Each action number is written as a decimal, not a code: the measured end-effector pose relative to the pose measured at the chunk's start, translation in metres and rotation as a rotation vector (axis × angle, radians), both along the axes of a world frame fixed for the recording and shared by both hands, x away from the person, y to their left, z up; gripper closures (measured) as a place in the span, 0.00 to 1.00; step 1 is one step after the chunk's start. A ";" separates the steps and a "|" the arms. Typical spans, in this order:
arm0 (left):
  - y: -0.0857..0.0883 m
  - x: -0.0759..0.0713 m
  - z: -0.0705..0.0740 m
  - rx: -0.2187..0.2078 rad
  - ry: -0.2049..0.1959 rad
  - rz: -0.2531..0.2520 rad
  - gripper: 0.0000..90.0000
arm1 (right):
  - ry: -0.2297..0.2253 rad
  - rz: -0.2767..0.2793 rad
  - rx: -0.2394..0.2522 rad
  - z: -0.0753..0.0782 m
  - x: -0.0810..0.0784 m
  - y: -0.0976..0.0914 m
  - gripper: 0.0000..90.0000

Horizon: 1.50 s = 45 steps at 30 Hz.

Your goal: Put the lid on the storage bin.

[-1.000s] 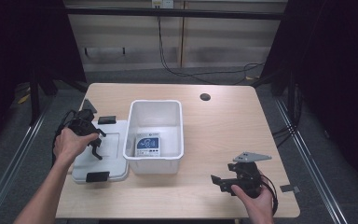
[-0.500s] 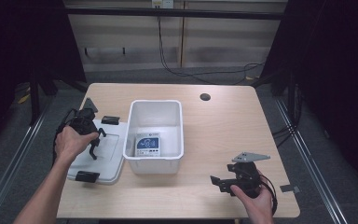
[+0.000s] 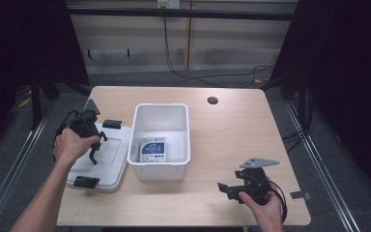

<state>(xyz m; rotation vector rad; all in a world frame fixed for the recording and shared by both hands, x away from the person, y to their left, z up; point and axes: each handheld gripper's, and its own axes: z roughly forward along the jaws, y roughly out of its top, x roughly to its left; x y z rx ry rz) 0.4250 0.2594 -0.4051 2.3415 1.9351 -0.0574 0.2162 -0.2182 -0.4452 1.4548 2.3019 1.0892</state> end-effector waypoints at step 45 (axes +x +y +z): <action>0.018 -0.005 0.081 0.000 -0.058 -0.081 0.94 | -0.007 -0.008 -0.001 0.001 0.000 -0.001 0.20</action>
